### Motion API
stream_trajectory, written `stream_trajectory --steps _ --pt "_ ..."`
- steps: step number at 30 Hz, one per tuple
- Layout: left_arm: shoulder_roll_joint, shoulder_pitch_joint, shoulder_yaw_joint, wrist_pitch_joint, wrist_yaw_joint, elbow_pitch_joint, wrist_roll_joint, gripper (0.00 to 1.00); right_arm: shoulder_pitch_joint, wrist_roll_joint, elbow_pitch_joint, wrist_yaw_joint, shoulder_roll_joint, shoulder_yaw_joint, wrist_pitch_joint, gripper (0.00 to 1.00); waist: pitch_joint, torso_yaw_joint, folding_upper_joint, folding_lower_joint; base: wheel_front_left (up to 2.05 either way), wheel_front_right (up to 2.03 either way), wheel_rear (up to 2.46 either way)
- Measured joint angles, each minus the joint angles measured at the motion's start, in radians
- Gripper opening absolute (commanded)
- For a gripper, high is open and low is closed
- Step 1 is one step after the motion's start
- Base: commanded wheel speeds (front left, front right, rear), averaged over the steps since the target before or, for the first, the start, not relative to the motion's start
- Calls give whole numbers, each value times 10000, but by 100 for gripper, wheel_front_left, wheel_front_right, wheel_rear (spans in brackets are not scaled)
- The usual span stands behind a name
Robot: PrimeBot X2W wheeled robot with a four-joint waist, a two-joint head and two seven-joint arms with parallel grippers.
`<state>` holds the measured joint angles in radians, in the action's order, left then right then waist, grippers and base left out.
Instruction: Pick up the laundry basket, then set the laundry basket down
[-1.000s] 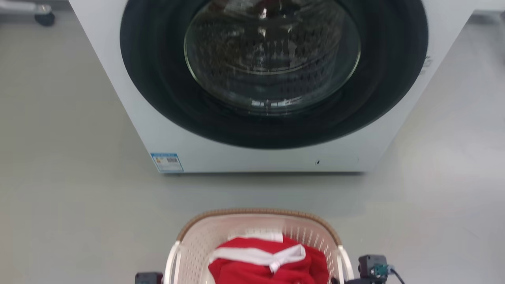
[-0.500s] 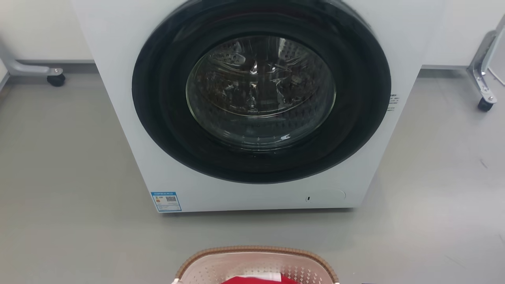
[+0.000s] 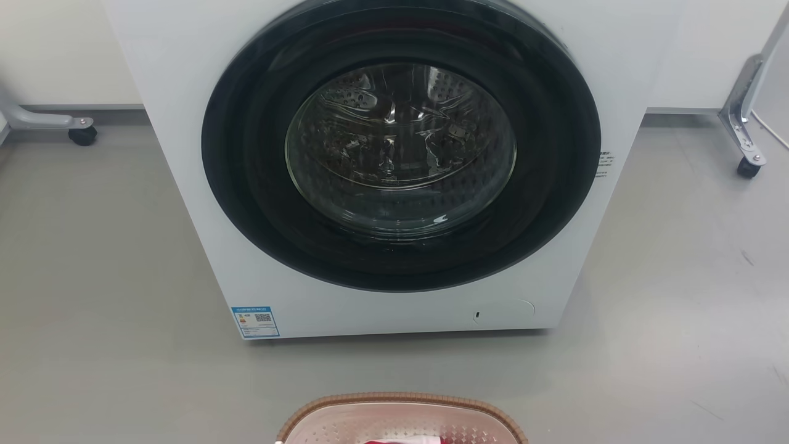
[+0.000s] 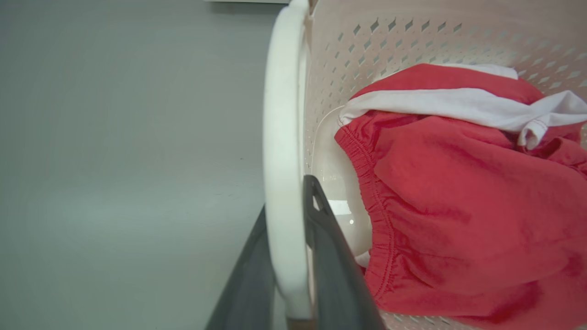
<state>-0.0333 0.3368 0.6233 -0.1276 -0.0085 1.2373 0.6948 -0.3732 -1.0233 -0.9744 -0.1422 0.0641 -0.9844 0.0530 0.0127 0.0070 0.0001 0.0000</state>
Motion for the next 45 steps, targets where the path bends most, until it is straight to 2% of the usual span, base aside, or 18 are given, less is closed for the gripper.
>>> stream_trajectory --steps 45 --pt "-23 -8 330 123 136 -75 355 0 -155 -1135 -303 0 8 -884 -293 0 138 -31 -1 0 0 0 0"
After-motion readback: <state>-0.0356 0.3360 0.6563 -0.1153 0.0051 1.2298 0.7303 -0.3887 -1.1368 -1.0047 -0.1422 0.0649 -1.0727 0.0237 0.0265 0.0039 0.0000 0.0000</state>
